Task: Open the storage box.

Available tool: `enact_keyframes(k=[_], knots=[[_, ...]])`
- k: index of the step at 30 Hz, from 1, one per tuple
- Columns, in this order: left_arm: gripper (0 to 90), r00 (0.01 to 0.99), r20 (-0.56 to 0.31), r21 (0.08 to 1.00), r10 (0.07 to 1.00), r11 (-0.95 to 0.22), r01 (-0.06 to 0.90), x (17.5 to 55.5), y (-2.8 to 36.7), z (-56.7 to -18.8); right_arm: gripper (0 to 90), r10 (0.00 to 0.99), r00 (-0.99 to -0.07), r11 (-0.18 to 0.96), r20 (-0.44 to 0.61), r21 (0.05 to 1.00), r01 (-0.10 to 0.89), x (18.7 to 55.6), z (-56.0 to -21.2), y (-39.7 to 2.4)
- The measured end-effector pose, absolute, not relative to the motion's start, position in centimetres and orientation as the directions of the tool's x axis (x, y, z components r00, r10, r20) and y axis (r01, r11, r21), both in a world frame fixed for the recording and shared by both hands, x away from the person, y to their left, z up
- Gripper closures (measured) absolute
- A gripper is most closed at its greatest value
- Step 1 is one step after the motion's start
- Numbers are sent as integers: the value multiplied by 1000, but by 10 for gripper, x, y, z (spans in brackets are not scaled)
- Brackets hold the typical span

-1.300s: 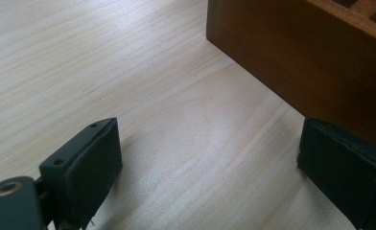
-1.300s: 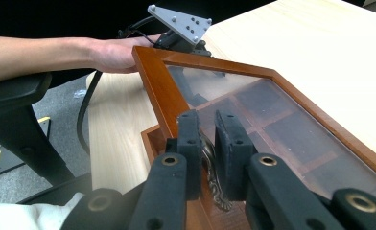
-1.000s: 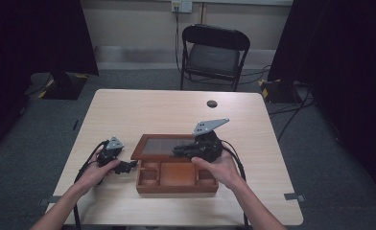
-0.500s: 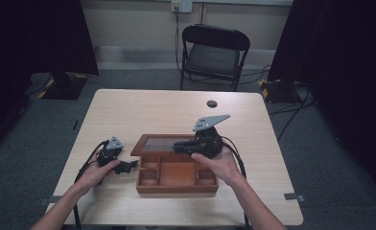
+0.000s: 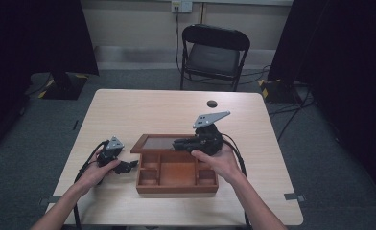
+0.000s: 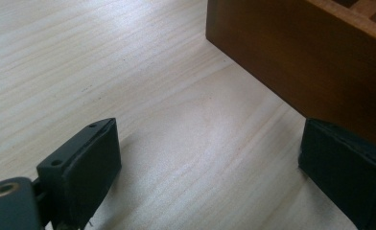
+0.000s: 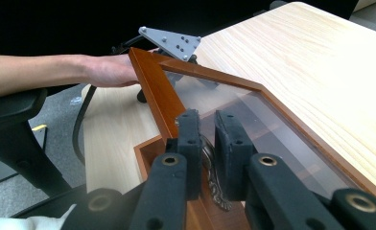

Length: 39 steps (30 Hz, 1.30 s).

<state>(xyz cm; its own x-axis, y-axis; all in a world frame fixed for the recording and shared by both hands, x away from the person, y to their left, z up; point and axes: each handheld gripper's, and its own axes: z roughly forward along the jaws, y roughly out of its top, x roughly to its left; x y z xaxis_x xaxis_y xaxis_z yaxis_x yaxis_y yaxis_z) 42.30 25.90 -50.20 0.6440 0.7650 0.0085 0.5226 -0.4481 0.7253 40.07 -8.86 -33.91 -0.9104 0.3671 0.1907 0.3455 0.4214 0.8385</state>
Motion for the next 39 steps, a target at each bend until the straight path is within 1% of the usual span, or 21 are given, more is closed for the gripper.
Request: enact_keyframes(k=[39], knots=[[54,647,3,724,762,-448,524,424,259,-502,821,393,-899,392,192,850,353,408,-332,-86]])
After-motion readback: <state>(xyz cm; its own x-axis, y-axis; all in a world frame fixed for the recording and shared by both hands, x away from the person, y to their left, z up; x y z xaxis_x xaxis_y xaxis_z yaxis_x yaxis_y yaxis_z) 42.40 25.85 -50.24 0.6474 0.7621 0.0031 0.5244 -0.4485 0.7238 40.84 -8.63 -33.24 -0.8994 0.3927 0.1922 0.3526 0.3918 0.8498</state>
